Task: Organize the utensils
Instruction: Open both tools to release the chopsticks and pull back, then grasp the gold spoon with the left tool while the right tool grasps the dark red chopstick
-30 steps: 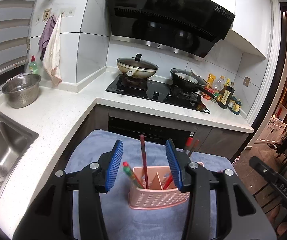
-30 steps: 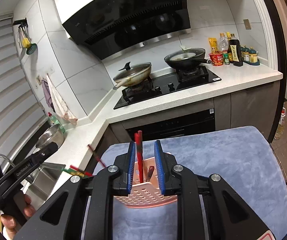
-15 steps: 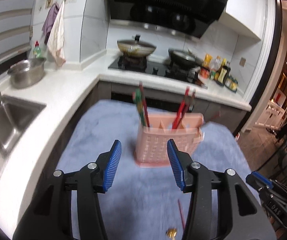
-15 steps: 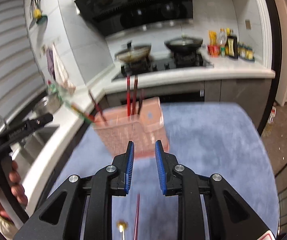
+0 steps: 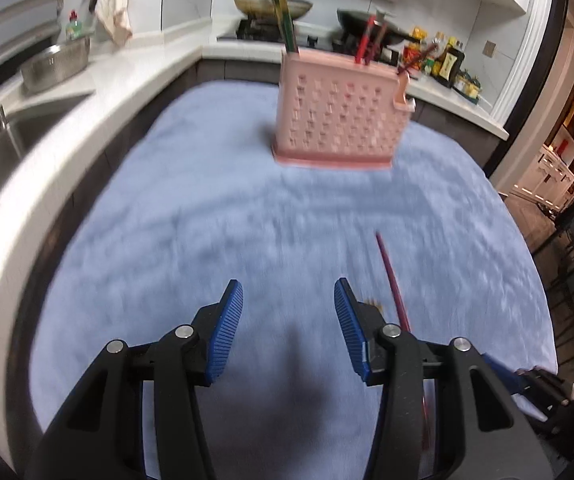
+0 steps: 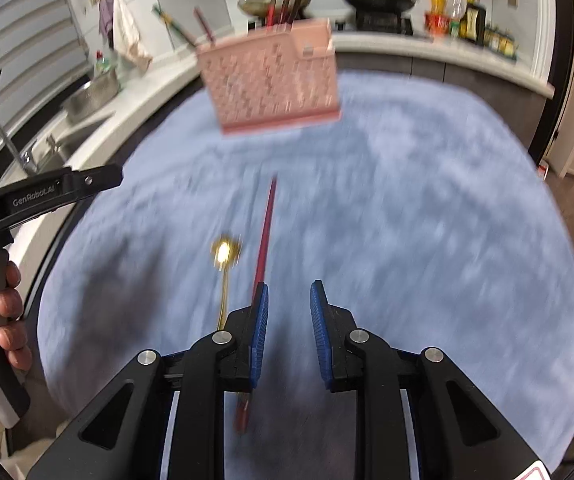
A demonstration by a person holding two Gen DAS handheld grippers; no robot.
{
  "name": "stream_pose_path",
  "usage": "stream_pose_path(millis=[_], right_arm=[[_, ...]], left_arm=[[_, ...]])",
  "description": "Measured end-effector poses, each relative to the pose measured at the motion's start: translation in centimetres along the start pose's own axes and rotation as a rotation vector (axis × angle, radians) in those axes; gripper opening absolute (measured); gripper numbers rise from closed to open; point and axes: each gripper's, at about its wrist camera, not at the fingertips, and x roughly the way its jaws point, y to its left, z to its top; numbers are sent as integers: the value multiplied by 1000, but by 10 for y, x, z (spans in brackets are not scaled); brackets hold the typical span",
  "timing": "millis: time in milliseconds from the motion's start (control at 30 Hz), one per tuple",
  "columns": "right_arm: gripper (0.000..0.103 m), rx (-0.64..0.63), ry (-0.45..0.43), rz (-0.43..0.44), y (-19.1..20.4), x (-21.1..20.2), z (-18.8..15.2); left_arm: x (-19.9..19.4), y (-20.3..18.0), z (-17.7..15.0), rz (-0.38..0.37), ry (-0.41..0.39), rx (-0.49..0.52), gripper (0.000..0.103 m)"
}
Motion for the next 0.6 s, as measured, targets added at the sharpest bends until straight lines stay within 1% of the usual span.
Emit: stream_pose_path(millis=[100, 267, 433, 533, 600], right_arm=[[22, 8, 40, 25, 7, 7, -15], [22, -31, 64, 39, 23, 14, -29], [22, -43, 88, 38, 29, 21, -34], [20, -38, 98, 32, 25, 24, -37], [15, -33, 101, 29, 23, 25, -38]], left_arm=[[4, -2, -17, -13, 32, -11, 45], [7, -6, -38, -20, 73, -7, 45], [9, -4, -43, -23, 96, -9, 45], [10, -2, -46, -23, 110, -15, 45], [11, -2, -48, -25, 119, -16, 45]])
